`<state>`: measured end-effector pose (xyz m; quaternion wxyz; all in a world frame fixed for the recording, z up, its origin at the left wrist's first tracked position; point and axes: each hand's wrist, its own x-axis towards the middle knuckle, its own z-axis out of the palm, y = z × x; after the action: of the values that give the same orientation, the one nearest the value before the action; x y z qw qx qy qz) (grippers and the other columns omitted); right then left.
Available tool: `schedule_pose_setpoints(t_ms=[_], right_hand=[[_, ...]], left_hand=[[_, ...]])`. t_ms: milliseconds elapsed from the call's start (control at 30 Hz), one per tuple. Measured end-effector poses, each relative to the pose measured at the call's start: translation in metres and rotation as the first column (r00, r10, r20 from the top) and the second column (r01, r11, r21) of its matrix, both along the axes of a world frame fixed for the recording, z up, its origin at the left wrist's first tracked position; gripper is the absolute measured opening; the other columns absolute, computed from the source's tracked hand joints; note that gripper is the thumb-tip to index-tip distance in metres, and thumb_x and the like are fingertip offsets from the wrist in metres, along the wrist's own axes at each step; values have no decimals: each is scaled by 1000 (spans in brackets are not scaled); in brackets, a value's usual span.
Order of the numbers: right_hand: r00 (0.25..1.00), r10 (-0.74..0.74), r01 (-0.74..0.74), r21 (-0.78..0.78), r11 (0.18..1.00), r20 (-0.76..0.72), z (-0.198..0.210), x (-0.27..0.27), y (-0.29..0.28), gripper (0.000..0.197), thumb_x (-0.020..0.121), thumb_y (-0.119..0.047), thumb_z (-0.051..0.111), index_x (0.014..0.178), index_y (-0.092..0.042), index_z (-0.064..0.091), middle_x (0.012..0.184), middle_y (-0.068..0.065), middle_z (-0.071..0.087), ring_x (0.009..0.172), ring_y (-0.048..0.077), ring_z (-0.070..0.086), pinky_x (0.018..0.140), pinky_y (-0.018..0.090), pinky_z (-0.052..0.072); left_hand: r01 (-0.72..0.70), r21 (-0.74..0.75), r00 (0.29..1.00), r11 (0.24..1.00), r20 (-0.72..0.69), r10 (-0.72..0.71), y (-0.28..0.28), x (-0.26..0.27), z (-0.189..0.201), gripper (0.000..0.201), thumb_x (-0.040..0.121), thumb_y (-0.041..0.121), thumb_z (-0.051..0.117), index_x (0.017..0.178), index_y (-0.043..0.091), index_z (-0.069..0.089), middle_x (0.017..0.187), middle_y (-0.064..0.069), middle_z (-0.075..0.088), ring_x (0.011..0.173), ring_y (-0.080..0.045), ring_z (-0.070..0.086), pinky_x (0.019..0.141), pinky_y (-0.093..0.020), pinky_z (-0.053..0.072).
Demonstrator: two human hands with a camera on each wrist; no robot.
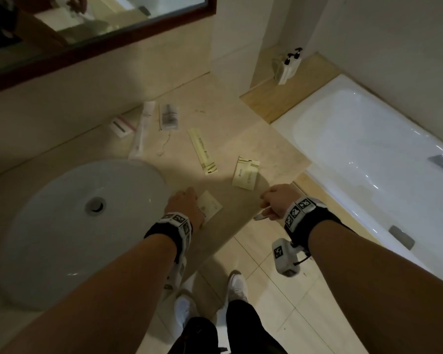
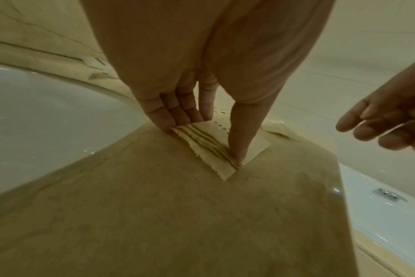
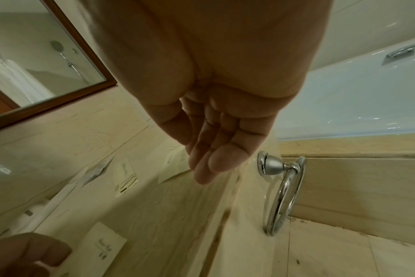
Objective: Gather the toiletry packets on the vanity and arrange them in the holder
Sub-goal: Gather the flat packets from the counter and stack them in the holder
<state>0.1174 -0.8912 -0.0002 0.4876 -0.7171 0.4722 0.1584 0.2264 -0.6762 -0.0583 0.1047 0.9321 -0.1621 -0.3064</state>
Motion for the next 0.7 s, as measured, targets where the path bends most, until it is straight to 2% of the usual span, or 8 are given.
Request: schedule_pose_setpoints(t_ms=[167, 233, 333, 433, 500, 567, 633, 700], right_hand=[[1000, 13, -13, 46, 999, -2, 1, 11, -11, 16, 99, -1, 45, 103, 4, 60, 89, 20, 62, 62, 28, 57, 38, 23, 48], [1000, 17, -17, 31, 999, 0, -1, 16, -16, 17, 99, -4, 48, 102, 4, 63, 89, 20, 64, 62, 29, 60, 43, 27, 50], [999, 35, -35, 19, 999, 9, -9, 22, -23, 19, 97, -6, 50, 97, 2, 67, 87, 19, 69, 67, 31, 66, 56, 36, 56], [997, 82, -82, -41, 996, -1, -15, 27, -30, 17, 94, -7, 53, 88, -5, 69, 85, 16, 71, 76, 32, 69, 70, 41, 59], [996, 87, -86, -102, 991, 4, -16, 30, -33, 18, 92, -10, 54, 85, -16, 69, 86, 12, 72, 78, 29, 69, 72, 39, 60], [992, 123, -120, -181, 976, 6, -23, 37, -40, 21, 87, -16, 54, 76, -28, 66, 91, 11, 74, 84, 30, 70, 79, 44, 61], [986, 165, -165, -234, 958, -17, -27, 45, -42, 16, 87, -20, 54, 84, -25, 68, 99, 11, 73, 89, 33, 69, 82, 42, 59], [975, 214, -223, -284, 933, -65, -24, 52, -40, 19, 93, -20, 53, 96, -13, 70, 96, 13, 67, 84, 32, 64, 76, 35, 51]], left_hand=[[36, 8, 992, 999, -124, -34, -1, 10, 5, 28, 85, 28, 67, 100, 18, 46, 115, -10, 58, 96, -26, 53, 81, -34, 45], [4, -24, 989, 1000, -147, -7, -1, 11, 5, 23, 87, 31, 65, 100, 17, 51, 111, -7, 60, 93, -24, 54, 78, -31, 42], [-226, -152, 954, 962, -236, 187, 0, 10, 4, 30, 87, 34, 69, 111, 18, 61, 104, 0, 63, 97, -24, 62, 81, -32, 49], [-470, -249, 852, 847, -380, 361, -1, 10, 1, 35, 86, 36, 71, 111, 13, 63, 105, -6, 69, 95, -30, 68, 81, -44, 60], [-624, -292, 746, 725, -498, 442, -3, 10, 1, 32, 87, 30, 72, 110, 10, 63, 104, -12, 69, 94, -34, 69, 77, -50, 61], [-733, -306, 649, 608, -583, 489, -5, 9, 2, 23, 88, 24, 72, 105, 9, 65, 104, -14, 69, 94, -34, 70, 78, -51, 61], [-803, -300, 573, 514, -622, 533, -5, 7, 1, 21, 86, 24, 75, 99, 10, 66, 104, -15, 69, 96, -34, 69, 80, -51, 60], [-837, -298, 534, 458, -628, 567, -4, 6, -1, 27, 82, 27, 77, 101, 9, 68, 107, -16, 70, 98, -34, 69, 82, -50, 59]])
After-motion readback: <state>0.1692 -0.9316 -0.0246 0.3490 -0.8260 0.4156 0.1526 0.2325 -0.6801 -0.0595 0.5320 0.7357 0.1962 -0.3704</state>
